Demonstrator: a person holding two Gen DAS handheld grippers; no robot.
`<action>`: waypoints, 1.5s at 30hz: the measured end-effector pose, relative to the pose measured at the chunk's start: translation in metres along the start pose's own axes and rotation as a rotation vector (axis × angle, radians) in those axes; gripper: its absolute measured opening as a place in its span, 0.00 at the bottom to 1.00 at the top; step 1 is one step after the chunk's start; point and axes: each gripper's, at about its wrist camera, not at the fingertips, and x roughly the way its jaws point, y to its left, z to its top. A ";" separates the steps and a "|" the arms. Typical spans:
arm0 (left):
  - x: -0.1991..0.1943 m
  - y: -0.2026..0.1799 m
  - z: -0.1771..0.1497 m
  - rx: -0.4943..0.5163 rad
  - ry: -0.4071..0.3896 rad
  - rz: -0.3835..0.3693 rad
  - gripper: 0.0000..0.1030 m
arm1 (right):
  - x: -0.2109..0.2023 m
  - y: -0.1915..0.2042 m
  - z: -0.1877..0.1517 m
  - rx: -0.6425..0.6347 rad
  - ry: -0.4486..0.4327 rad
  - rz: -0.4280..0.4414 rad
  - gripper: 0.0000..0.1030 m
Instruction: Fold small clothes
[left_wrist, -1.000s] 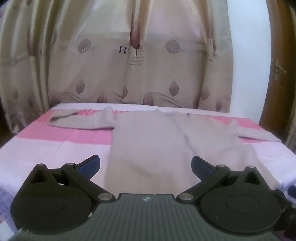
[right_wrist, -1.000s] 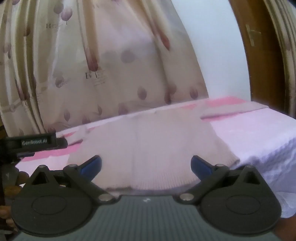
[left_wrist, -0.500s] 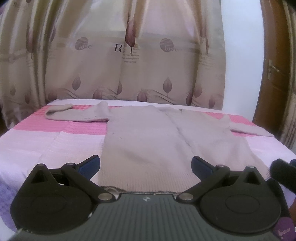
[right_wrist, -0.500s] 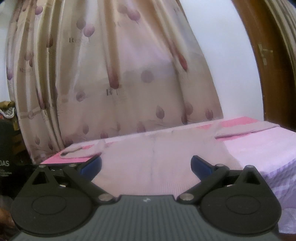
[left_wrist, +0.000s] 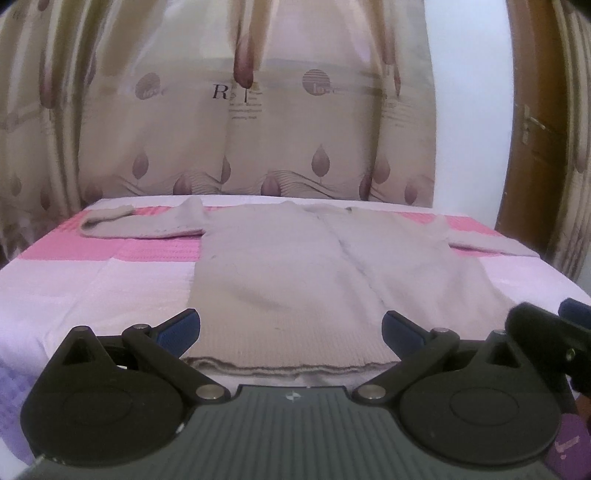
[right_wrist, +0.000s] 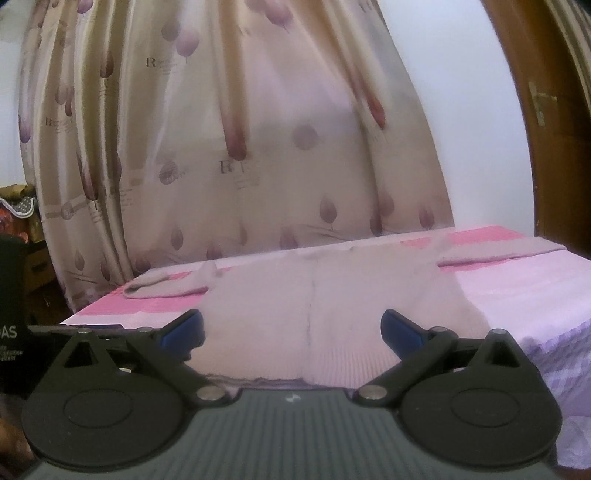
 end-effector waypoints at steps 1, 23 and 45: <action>0.000 -0.001 0.000 0.005 0.000 0.000 1.00 | 0.000 0.000 0.001 0.002 0.002 -0.002 1.00; 0.006 0.003 -0.003 0.004 0.028 0.000 1.00 | 0.003 0.004 0.001 0.021 0.022 -0.009 1.00; 0.020 0.014 -0.001 -0.029 0.063 0.019 1.00 | 0.021 0.002 0.009 0.000 0.063 0.025 1.00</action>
